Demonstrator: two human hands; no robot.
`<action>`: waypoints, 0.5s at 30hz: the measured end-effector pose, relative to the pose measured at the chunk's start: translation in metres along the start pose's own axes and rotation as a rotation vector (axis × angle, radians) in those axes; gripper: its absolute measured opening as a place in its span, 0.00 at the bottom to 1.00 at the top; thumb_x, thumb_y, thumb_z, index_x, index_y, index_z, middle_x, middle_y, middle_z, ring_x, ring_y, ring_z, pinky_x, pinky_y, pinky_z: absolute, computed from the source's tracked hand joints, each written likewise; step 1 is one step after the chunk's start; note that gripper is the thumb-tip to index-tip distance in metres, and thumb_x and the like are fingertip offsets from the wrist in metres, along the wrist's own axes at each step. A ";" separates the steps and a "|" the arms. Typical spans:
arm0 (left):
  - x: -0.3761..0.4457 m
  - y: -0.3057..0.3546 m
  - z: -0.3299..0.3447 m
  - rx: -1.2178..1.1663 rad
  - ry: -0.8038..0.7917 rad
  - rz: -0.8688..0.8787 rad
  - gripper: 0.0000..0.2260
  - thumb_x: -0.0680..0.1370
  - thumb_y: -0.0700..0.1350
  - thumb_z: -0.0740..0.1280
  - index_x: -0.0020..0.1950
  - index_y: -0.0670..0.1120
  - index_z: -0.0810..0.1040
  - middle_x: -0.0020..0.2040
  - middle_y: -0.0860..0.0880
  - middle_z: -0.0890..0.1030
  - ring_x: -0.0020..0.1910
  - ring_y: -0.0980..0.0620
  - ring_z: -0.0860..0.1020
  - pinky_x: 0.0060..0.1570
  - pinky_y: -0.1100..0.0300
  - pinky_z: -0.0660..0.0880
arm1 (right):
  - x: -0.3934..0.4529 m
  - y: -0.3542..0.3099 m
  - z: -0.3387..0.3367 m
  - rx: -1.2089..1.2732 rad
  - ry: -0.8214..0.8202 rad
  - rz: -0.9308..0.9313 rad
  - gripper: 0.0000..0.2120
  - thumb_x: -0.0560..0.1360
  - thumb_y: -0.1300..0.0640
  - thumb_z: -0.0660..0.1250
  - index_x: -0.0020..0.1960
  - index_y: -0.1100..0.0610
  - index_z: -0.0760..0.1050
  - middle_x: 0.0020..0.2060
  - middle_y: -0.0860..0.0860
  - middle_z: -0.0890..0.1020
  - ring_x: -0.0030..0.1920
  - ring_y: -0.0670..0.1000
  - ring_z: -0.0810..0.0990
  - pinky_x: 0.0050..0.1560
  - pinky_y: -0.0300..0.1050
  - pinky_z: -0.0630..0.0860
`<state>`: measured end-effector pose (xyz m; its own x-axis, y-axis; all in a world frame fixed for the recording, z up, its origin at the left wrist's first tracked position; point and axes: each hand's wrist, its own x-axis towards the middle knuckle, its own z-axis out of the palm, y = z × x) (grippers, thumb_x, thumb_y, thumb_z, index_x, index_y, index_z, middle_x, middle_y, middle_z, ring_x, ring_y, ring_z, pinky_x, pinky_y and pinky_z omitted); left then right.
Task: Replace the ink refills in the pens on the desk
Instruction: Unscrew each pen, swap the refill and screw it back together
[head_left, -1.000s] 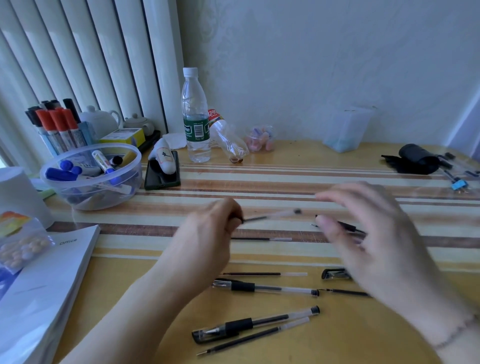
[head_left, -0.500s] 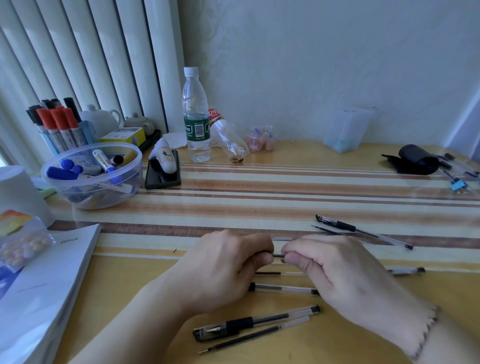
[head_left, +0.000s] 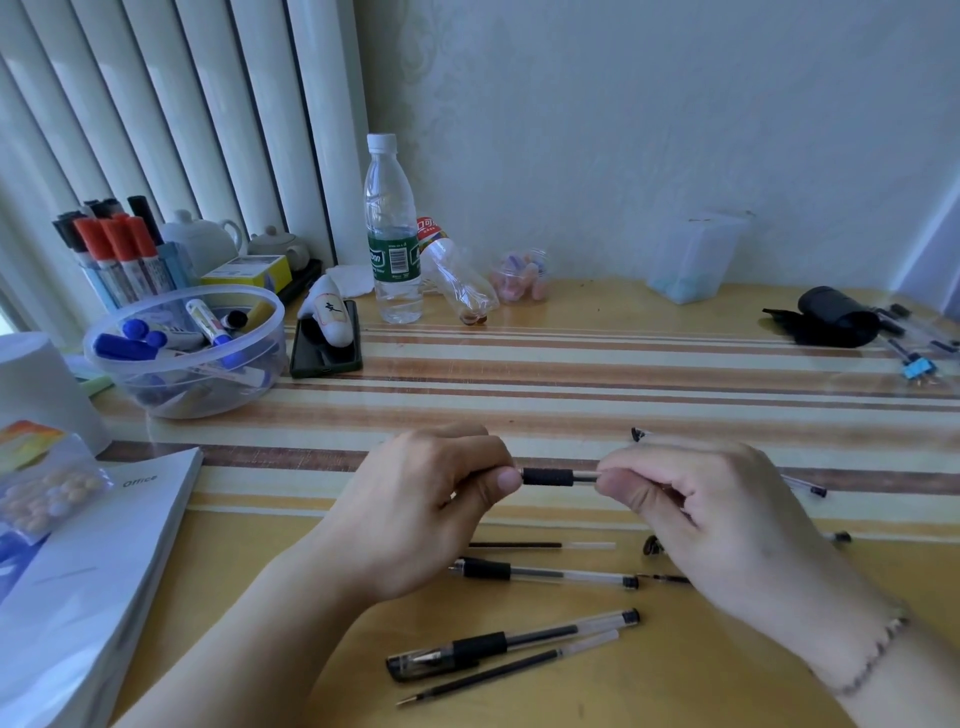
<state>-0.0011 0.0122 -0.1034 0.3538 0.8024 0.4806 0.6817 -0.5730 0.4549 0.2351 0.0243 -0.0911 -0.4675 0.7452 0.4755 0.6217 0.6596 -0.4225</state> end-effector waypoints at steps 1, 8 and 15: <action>0.000 0.000 0.000 -0.017 0.004 -0.004 0.15 0.80 0.54 0.58 0.36 0.48 0.72 0.34 0.53 0.72 0.34 0.52 0.73 0.32 0.51 0.72 | 0.000 -0.001 0.000 -0.012 0.027 -0.018 0.15 0.76 0.42 0.61 0.45 0.47 0.84 0.34 0.37 0.82 0.35 0.39 0.80 0.34 0.35 0.77; 0.003 0.002 0.001 -0.106 0.081 -0.008 0.17 0.81 0.49 0.58 0.33 0.45 0.67 0.29 0.53 0.67 0.30 0.52 0.68 0.30 0.60 0.64 | 0.000 -0.006 0.004 0.087 0.175 -0.035 0.10 0.70 0.46 0.73 0.44 0.51 0.84 0.33 0.39 0.82 0.34 0.33 0.77 0.33 0.24 0.70; 0.004 0.000 0.003 -0.126 0.116 -0.019 0.19 0.81 0.48 0.59 0.32 0.42 0.69 0.28 0.49 0.70 0.30 0.49 0.70 0.30 0.53 0.67 | 0.001 -0.002 0.003 0.026 0.098 0.031 0.10 0.74 0.41 0.64 0.42 0.45 0.79 0.27 0.35 0.76 0.30 0.41 0.76 0.27 0.28 0.65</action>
<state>0.0022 0.0159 -0.1044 0.2601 0.7931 0.5507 0.5993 -0.5798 0.5519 0.2315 0.0243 -0.0924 -0.3839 0.7528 0.5347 0.6175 0.6398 -0.4576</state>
